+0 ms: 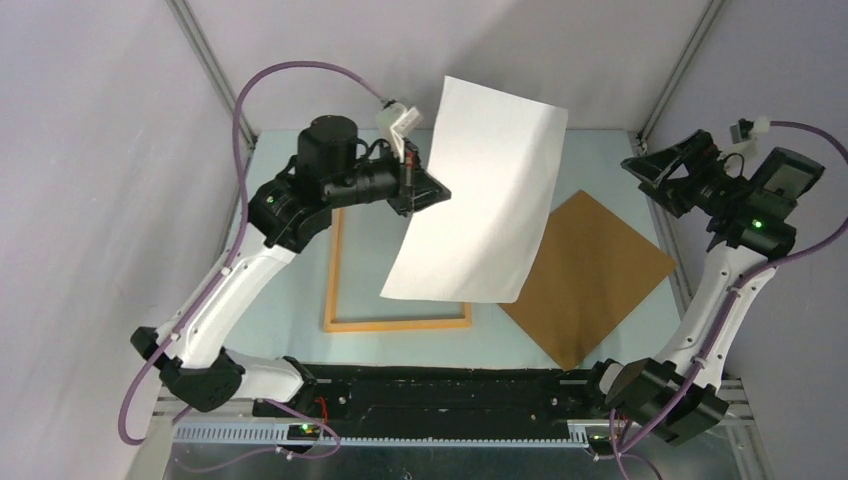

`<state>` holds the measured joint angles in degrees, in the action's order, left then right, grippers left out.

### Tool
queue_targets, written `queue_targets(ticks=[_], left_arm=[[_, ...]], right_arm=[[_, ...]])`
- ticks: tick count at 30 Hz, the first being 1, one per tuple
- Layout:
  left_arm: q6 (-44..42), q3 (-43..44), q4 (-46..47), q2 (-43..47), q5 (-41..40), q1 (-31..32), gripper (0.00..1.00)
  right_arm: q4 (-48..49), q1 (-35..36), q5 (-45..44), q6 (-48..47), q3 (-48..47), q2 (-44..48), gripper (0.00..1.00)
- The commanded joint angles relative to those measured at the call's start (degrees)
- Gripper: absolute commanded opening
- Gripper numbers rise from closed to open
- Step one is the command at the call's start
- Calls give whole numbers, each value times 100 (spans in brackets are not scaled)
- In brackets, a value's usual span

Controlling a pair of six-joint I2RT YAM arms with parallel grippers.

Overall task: Put the photo into the frame
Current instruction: Turn over the photo from the photo frame.

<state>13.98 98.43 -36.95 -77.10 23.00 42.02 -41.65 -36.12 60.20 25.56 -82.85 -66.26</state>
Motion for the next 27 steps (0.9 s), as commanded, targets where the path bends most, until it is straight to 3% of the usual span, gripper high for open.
queue_targets(ticks=[1,10,20,27], left_arm=[[658,-389,158,328,897,-663,0],[1057,-1534,175,-3,1869,-2147,0],[856,-1901,193,-1712,1904,-3498,0],[400,-1845,195,-2405,1405,-3836,0]], right_arm=[[164,324,-619,-300,189,-61,100],[-58,776,-1158,-645,216,-169,99],[-204,1257,-1678,-962,361,-109,99],[-253,1544,-1908,-1113,416,-171,99]])
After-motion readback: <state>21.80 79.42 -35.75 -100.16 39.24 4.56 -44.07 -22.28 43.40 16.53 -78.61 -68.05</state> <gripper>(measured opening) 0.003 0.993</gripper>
